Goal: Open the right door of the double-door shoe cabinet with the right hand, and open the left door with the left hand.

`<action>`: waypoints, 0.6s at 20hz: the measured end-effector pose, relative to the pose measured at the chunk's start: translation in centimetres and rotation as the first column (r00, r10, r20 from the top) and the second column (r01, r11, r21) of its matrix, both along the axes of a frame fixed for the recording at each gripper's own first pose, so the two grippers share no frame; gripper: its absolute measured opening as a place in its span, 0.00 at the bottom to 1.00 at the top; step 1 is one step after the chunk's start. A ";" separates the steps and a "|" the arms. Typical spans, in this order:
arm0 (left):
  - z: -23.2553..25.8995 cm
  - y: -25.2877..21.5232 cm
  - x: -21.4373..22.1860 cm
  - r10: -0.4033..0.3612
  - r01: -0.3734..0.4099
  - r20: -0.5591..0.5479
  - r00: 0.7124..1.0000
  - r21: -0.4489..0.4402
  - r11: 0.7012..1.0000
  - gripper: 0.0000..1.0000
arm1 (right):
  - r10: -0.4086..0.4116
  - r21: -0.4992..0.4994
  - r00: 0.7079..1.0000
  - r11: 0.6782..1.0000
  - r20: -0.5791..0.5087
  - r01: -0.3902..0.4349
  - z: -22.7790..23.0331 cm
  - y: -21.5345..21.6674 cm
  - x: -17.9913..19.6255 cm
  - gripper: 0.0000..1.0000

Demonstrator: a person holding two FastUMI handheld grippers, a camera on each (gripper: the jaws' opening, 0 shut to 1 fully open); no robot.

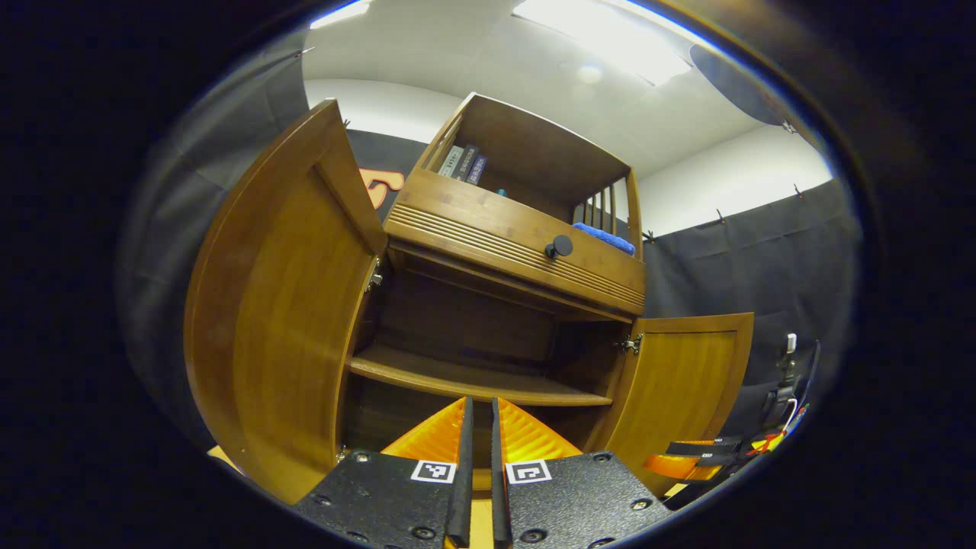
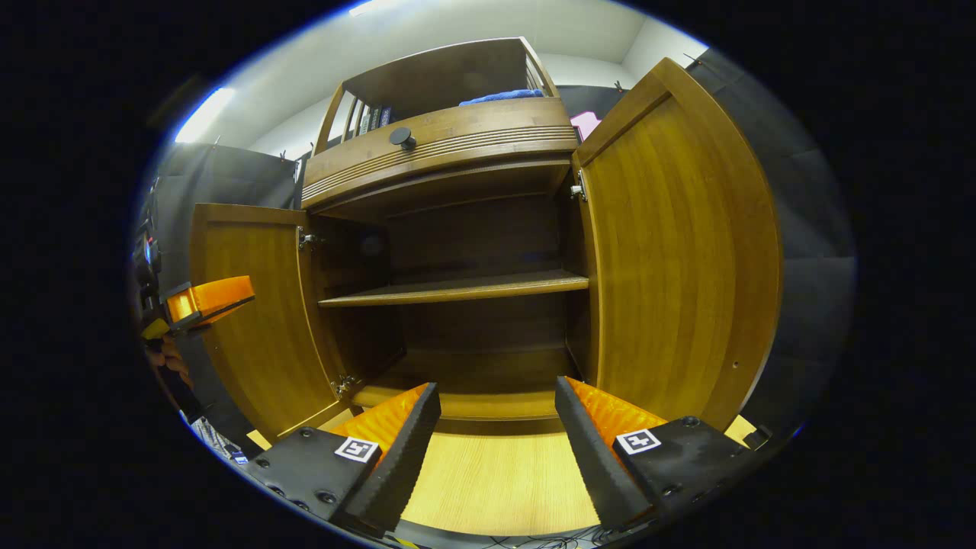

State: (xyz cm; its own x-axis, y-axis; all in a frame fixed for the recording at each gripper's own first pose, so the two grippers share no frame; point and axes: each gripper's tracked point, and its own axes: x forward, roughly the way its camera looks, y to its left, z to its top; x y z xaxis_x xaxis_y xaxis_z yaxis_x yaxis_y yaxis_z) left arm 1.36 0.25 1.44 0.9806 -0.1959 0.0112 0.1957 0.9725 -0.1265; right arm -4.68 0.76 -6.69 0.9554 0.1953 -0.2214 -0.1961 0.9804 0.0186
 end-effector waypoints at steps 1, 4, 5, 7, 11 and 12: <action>-0.5 0.1 0.2 0.019 -0.019 -0.010 1.000 0.017 1.000 0.17 | -0.004 -0.004 1.000 1.000 0.000 0.004 0.0 -0.2 0.0 1.00; -1.6 0.6 0.7 0.089 -0.086 -0.017 0.996 0.116 0.990 0.10 | -0.017 -0.003 1.000 1.000 -0.011 0.017 -0.3 -0.6 -0.1 0.89; -1.9 0.5 0.7 0.095 -0.092 -0.017 0.995 0.141 0.986 0.20 | -0.018 0.002 1.000 1.000 -0.017 0.018 -0.5 -0.5 -0.1 0.89; -2.4 0.7 0.6 0.126 -0.123 -0.012 0.992 0.161 0.979 0.23 | -0.014 0.011 1.000 1.000 -0.028 0.014 -0.8 -0.3 0.1 0.89; -3.0 0.8 0.3 0.161 -0.158 -0.006 0.987 0.167 0.973 0.48 | 0.006 0.019 1.000 1.000 -0.030 -0.005 -0.7 0.5 0.6 0.98; -3.1 1.1 0.4 0.165 -0.160 -0.014 0.986 0.157 0.975 0.48 | 0.012 0.019 1.000 1.000 -0.028 -0.012 -0.7 0.7 0.7 0.98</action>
